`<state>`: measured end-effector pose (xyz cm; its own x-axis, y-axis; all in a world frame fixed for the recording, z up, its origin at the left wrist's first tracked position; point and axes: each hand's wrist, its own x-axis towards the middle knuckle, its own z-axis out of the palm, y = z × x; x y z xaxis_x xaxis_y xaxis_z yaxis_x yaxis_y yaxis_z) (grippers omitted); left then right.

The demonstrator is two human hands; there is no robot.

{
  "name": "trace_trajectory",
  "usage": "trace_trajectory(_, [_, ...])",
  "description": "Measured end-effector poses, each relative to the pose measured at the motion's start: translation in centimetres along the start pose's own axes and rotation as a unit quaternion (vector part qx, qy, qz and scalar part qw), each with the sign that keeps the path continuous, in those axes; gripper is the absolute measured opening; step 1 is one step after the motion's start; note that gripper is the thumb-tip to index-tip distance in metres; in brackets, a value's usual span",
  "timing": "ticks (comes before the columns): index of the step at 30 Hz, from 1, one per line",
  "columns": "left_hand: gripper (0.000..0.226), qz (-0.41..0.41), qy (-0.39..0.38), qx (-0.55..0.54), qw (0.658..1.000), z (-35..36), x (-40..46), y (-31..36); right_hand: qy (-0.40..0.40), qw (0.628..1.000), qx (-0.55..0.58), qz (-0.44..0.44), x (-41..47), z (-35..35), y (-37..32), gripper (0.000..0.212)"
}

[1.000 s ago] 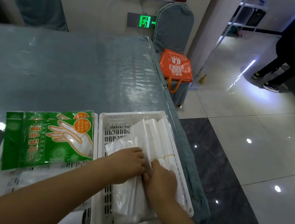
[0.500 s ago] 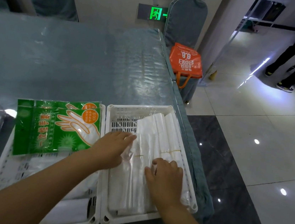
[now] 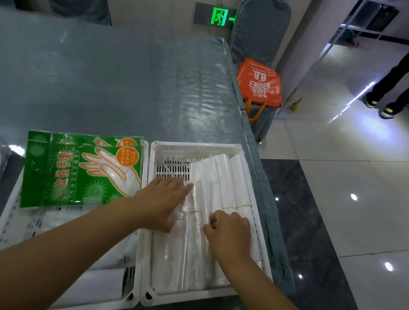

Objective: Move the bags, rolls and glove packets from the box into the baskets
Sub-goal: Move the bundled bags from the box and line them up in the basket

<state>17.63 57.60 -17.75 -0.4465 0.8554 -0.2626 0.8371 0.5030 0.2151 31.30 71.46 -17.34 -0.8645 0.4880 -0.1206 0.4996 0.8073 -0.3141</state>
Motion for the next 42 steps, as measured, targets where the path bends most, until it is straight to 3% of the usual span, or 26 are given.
trace_trajectory(4, [0.118,0.046,0.041,0.024,0.998,1.6,-1.8,3.4,0.015,1.000,0.005,-0.009,-0.2,-0.1,0.1,0.016])
trace_trajectory(8, [0.120,0.042,0.015,0.013,0.999,3.7,-4.5,6.1,0.035,0.999,-0.016,-0.013,-0.5,0.0,-0.4,0.024])
trace_trajectory(12, [0.109,0.011,-0.007,0.067,0.998,3.3,-5.9,6.3,0.021,0.997,-0.067,-0.041,-0.8,-0.1,-0.7,0.024])
trace_trajectory(16, [0.091,0.004,-0.024,0.085,0.996,3.4,-5.6,6.8,0.002,0.999,-0.043,-0.033,-0.7,0.2,-1.4,0.020])
trace_trajectory(28, [0.104,-0.019,-0.024,0.053,0.998,2.7,-3.3,5.2,0.036,0.999,0.025,0.012,2.3,0.9,-2.3,0.012])
trace_trajectory(32, [0.096,-0.011,-0.021,0.058,0.998,2.9,-3.8,5.0,0.053,0.998,0.046,-0.008,2.0,0.5,-1.3,0.014])
trace_trajectory(36, [0.109,-0.022,-0.010,0.044,0.999,2.9,-3.1,5.2,0.125,0.992,-0.009,-0.004,2.2,-0.9,1.3,0.013])
trace_trajectory(42, [0.111,0.014,0.027,0.073,0.997,3.9,-1.9,7.0,0.079,0.994,-0.073,0.014,2.4,-1.0,1.5,0.026])
